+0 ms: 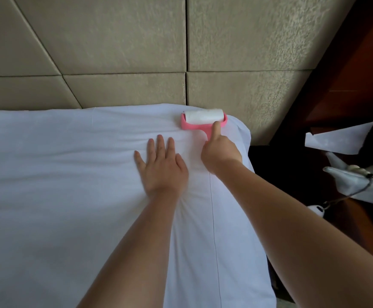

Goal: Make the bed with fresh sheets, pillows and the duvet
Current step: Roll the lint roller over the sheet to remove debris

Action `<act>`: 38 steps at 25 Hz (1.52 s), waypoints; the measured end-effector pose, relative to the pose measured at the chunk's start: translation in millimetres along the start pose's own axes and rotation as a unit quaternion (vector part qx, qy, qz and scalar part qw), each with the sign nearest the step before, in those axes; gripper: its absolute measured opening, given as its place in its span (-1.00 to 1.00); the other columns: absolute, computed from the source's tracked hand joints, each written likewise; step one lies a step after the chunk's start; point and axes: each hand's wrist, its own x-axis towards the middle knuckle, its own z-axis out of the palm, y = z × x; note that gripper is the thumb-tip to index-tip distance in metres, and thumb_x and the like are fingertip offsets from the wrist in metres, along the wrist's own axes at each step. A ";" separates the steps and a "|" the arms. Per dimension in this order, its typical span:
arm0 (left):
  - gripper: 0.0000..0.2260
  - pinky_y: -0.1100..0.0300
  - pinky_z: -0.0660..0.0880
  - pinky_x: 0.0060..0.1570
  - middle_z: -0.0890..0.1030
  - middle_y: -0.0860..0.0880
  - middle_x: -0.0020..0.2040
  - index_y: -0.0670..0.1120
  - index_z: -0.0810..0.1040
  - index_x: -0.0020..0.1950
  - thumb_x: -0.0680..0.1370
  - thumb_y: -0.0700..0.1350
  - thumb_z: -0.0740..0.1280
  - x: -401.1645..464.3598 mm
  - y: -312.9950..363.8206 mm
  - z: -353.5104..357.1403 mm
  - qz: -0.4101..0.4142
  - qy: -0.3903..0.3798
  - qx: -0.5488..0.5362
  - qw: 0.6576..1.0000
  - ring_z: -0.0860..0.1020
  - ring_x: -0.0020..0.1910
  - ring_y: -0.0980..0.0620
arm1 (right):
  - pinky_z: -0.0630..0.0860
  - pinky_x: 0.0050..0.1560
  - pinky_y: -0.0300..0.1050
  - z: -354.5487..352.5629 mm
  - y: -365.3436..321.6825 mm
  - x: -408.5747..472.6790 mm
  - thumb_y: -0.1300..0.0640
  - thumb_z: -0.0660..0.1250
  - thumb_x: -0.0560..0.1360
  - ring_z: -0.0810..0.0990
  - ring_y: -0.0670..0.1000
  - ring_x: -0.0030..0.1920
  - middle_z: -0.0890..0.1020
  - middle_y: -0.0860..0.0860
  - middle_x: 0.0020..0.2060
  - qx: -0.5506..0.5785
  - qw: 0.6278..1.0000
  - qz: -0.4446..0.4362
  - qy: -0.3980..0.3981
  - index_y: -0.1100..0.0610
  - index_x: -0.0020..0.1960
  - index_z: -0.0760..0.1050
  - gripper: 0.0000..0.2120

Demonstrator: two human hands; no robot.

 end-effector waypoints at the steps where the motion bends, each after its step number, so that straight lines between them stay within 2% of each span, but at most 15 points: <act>1: -0.51 -0.16 -0.18 0.47 -0.08 0.05 0.58 0.06 -0.08 0.57 0.63 0.04 -0.16 -0.8 -0.1 -1.2 0.000 -0.006 0.000 1.000 -0.12 0.55 0.02 | 0.34 -0.23 -0.08 -0.2 1.9 -6.7 0.25 0.03 0.58 0.43 0.08 -0.19 0.40 0.05 -0.20 0.001 1.000 0.000 -0.001 0.08 0.55 -0.25 -0.35; 10: -0.51 -0.09 -0.18 0.49 -0.14 0.03 0.58 0.01 -0.14 0.57 0.64 0.08 -0.20 -63.1 -10.1 -13.1 0.021 -0.048 0.010 0.999 -0.16 0.55 0.02 | 0.34 -0.31 -0.11 -6.6 20.2 -96.9 0.24 0.03 0.59 0.45 0.07 -0.22 0.42 0.03 -0.24 -0.019 0.999 0.027 -0.026 0.07 0.55 -0.20 -0.37; 15: -0.50 -0.08 -0.19 0.49 -0.15 0.02 0.58 0.00 -0.16 0.57 0.64 0.10 -0.20 -117.9 -19.1 -24.8 0.046 -0.068 0.014 0.997 -0.16 0.55 0.03 | 0.25 -0.42 -0.12 -9.2 33.9 -158.8 0.20 0.02 0.61 0.40 0.04 -0.29 0.39 0.03 -0.25 -0.005 0.998 0.059 -0.034 0.08 0.55 -0.24 -0.39; 20: -0.48 -0.10 -0.21 0.48 -0.15 0.02 0.58 0.01 -0.16 0.57 0.64 0.14 -0.20 -177.0 -28.9 -35.6 0.073 -0.078 0.029 0.994 -0.16 0.55 0.02 | 0.32 -0.31 -0.10 -10.5 47.3 -223.2 0.15 0.02 0.63 0.40 0.02 -0.33 0.36 0.01 -0.32 -0.012 0.997 0.063 -0.038 0.12 0.54 -0.19 -0.43; 22: -0.48 -0.10 -0.22 0.48 -0.16 0.03 0.57 0.01 -0.17 0.57 0.64 0.14 -0.20 -195.4 -32.7 -40.3 0.087 -0.090 0.032 0.992 -0.18 0.55 0.03 | 0.36 -0.24 -0.10 -10.4 52.4 -248.3 0.17 0.04 0.61 0.50 0.07 -0.23 0.49 0.05 -0.21 -0.001 0.997 0.072 -0.036 0.13 0.53 -0.08 -0.46; 24: -0.48 -0.10 -0.22 0.48 -0.17 0.04 0.57 0.02 -0.17 0.57 0.64 0.14 -0.19 -209.7 -37.2 -44.5 0.102 -0.100 0.038 0.989 -0.19 0.55 0.04 | 0.39 -0.14 -0.07 -11.7 56.3 -270.5 0.18 0.06 0.58 0.56 0.14 -0.01 0.56 0.13 0.03 0.016 0.996 0.084 -0.030 0.12 0.49 0.05 -0.51; 26: -0.48 -0.11 -0.22 0.48 -0.18 0.05 0.57 0.02 -0.17 0.57 0.64 0.14 -0.19 -218.5 -42.2 -46.6 0.116 -0.108 0.044 0.986 -0.19 0.54 0.05 | 0.40 -0.14 -0.07 -11.7 58.9 -287.4 0.19 0.06 0.58 0.55 0.14 0.00 0.54 0.14 0.09 0.009 0.995 0.086 -0.044 0.13 0.50 0.00 -0.48; 28: -0.48 -0.11 -0.22 0.47 -0.20 0.06 0.57 0.02 -0.18 0.57 0.64 0.14 -0.19 -228.8 -45.3 -49.3 0.124 -0.121 0.048 0.984 -0.20 0.54 0.06 | 0.40 -0.22 -0.08 -14.5 62.3 -301.7 0.22 0.05 0.58 0.53 0.10 -0.14 0.51 0.11 -0.05 -0.002 0.994 0.081 -0.069 0.15 0.52 -0.10 -0.43; 31: -0.47 -0.13 -0.23 0.47 -0.22 0.06 0.57 0.00 -0.20 0.56 0.63 0.16 -0.21 -240.2 -48.0 -53.6 0.136 -0.135 0.054 0.980 -0.21 0.54 0.06 | 0.31 -0.43 -0.14 -18.6 67.4 -314.3 0.24 0.06 0.57 0.42 0.01 -0.36 0.40 0.03 -0.28 -0.007 0.993 0.084 -0.077 0.17 0.50 -0.08 -0.44; 35: -0.44 -0.14 -0.24 0.47 -0.22 0.04 0.57 -0.01 -0.20 0.57 0.62 0.20 -0.21 -243.7 -51.3 -55.2 0.154 -0.139 0.048 0.977 -0.23 0.54 0.04 | 0.28 -0.47 -0.14 -17.1 65.7 -324.9 0.23 0.06 0.57 0.38 -0.01 -0.39 0.36 0.03 -0.32 -0.019 0.992 0.095 -0.078 0.16 0.50 -0.10 -0.44; 38: -0.35 -0.14 -0.24 0.46 -0.21 0.04 0.57 0.00 -0.18 0.57 0.58 0.31 -0.19 -243.3 -54.1 -51.7 0.156 -0.132 0.039 0.978 -0.22 0.54 0.05 | 0.29 -0.46 -0.14 -15.2 63.3 -321.6 0.21 0.07 0.58 0.39 -0.02 -0.38 0.38 0.03 -0.31 -0.020 0.992 0.096 -0.073 0.15 0.50 -0.10 -0.44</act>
